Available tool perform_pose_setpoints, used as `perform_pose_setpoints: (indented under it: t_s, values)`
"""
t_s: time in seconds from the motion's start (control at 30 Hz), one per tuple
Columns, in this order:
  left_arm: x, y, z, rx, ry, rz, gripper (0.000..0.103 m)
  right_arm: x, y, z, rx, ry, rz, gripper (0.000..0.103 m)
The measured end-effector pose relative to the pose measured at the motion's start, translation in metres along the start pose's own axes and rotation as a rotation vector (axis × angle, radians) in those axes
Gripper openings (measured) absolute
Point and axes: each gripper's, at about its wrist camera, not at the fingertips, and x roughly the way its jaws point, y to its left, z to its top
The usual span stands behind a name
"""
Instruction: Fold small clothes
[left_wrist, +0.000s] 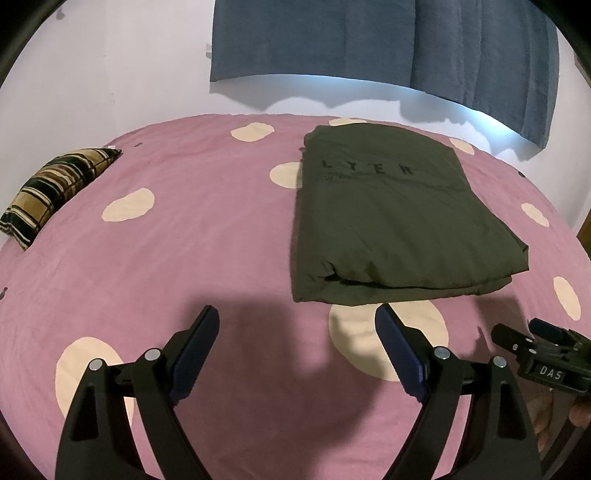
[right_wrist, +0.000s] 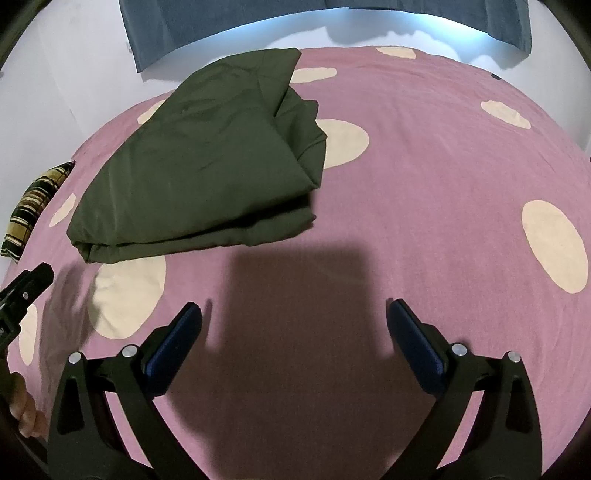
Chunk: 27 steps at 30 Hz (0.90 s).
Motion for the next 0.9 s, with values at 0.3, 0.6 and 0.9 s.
perform_pose_setpoints:
  t_s: [0.3, 0.6, 0.9]
  values:
    - [-0.002, 0.0, -0.001, -0.004, -0.003, 0.001, 0.085, -0.001, 0.0, -0.001, 0.003, -0.001, 0.001, 0.101]
    - [-0.004, 0.001, 0.002, -0.005, -0.008, 0.004, 0.085, -0.02, 0.014, 0.0, -0.041, -0.099, -0.018, 0.101]
    - [-0.018, 0.005, 0.01, -0.047, -0.031, -0.013, 0.088, -0.039, 0.022, 0.007, -0.049, -0.143, 0.009, 0.101]
